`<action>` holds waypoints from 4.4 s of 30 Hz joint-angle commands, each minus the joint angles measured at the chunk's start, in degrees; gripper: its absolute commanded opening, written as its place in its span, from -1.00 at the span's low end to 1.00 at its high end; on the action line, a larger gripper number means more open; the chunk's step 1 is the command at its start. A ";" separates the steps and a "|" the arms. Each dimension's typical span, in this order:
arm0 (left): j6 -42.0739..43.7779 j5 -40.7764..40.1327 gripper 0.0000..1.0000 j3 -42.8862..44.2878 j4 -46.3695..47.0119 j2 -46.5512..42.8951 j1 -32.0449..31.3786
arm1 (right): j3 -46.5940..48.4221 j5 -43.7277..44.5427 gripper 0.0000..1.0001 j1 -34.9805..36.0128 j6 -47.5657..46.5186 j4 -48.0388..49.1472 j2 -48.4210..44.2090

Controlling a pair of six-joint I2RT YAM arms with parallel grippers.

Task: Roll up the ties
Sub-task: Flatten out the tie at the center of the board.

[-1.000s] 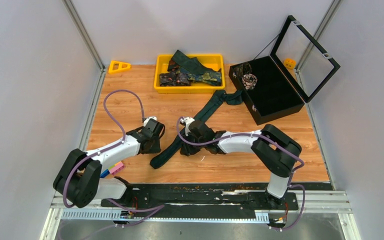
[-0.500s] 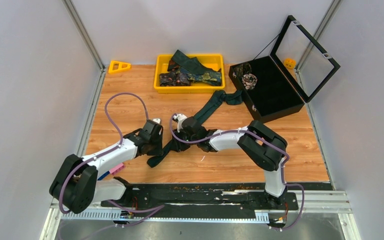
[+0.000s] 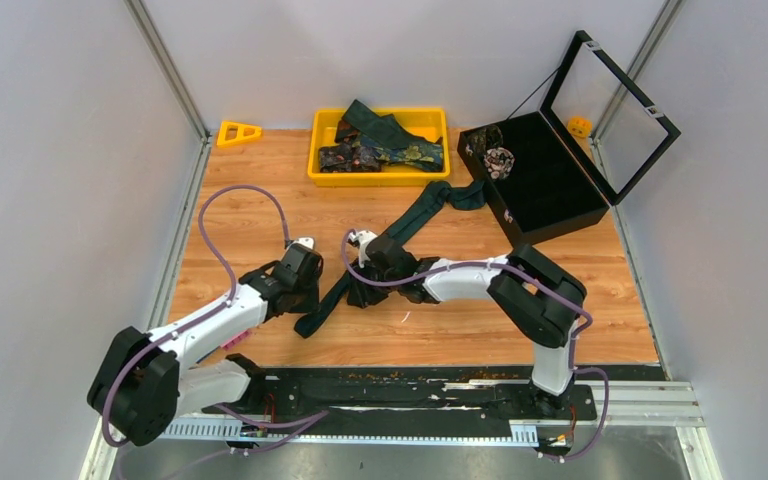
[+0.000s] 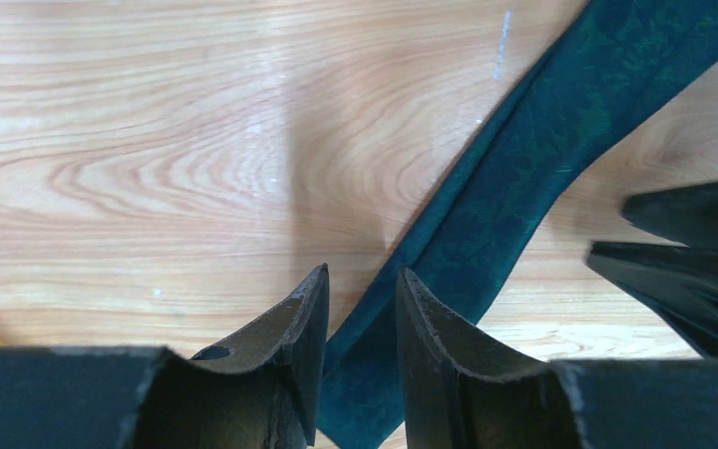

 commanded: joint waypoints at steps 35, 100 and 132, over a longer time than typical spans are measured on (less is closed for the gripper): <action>12.59 -4.64 -0.16 50.91 -2.42 47.33 0.21 | 10.42 9.82 -0.59 -15.97 -8.36 -24.92 2.76; -7.37 39.82 -0.28 35.16 18.95 38.17 0.23 | 3.93 9.08 -0.42 -18.51 -7.82 -21.00 -7.89; -3.95 15.95 -0.20 18.65 11.34 19.52 -0.08 | 13.34 9.32 -0.51 -21.51 -6.08 -22.76 -4.03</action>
